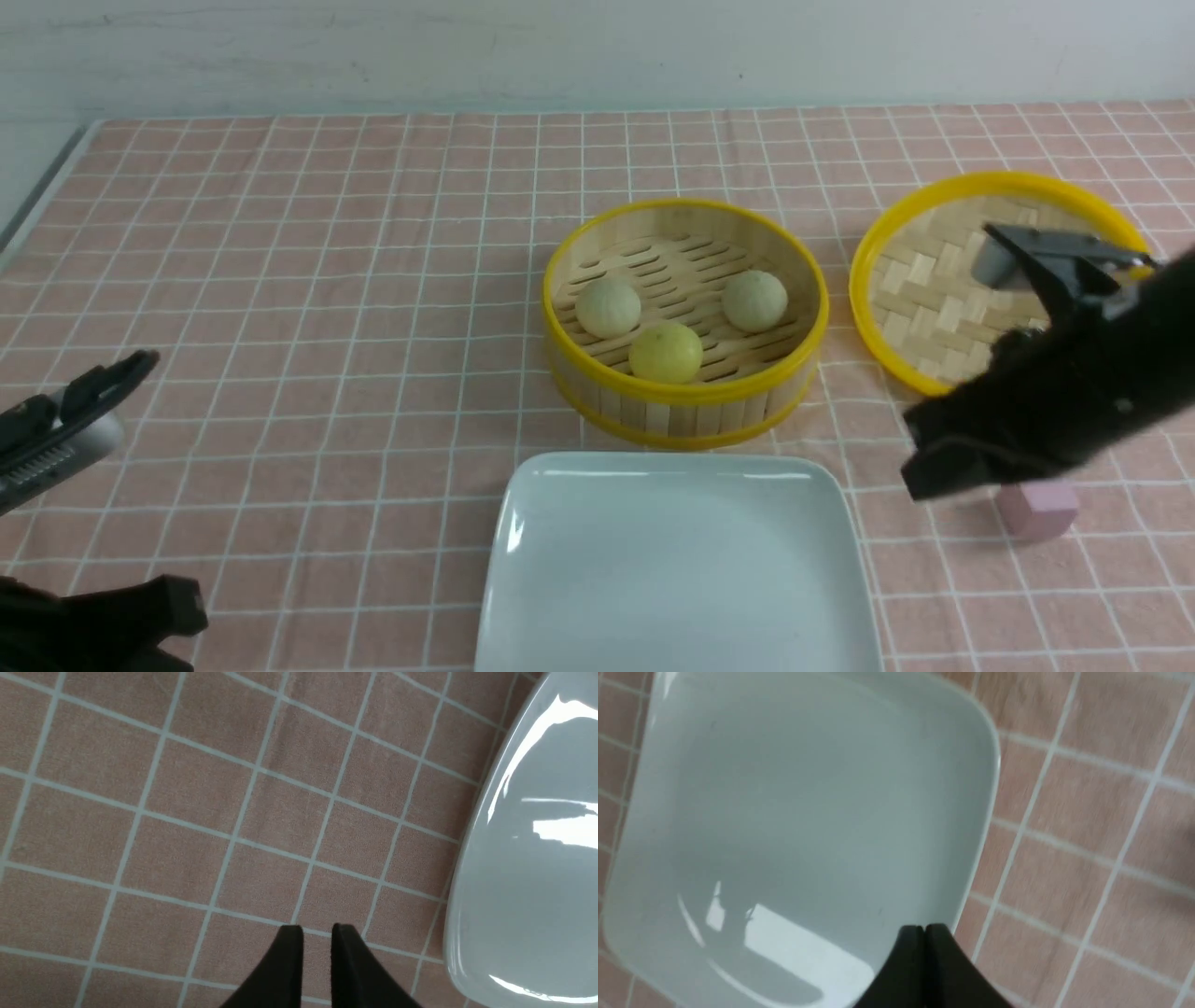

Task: Put the steamed buns into the plate on the pink tablecloth.
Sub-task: 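Reach toward a bun in the bamboo steamer with the right gripper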

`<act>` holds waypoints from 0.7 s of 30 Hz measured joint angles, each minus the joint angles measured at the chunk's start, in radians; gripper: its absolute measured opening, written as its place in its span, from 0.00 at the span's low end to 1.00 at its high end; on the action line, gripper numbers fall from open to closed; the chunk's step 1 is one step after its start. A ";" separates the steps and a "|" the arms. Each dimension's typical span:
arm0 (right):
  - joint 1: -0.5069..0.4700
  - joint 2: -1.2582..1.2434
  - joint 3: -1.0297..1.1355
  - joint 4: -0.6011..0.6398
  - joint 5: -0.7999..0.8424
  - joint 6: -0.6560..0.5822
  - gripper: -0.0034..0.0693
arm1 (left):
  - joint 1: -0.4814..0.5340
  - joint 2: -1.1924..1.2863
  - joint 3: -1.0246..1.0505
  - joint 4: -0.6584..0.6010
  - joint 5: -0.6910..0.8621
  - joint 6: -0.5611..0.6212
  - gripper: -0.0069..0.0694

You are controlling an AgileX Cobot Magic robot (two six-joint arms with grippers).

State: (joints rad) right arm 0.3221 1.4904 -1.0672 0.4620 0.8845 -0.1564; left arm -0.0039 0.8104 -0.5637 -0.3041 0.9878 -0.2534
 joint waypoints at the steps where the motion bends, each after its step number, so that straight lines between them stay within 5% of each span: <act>1: 0.016 0.041 -0.054 -0.034 -0.005 0.020 0.06 | 0.000 0.000 0.000 0.002 0.000 0.000 0.28; 13: 0.072 0.455 -0.545 -0.335 -0.144 0.191 0.36 | 0.000 0.000 0.000 0.007 -0.020 -0.002 0.38; 21: 0.072 0.588 -0.600 -0.359 -0.218 0.253 0.46 | 0.000 0.000 0.000 0.006 -0.026 -0.003 0.39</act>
State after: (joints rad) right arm 0.3941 2.0785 -1.6672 0.1033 0.6670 0.0963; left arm -0.0039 0.8104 -0.5637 -0.2980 0.9618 -0.2561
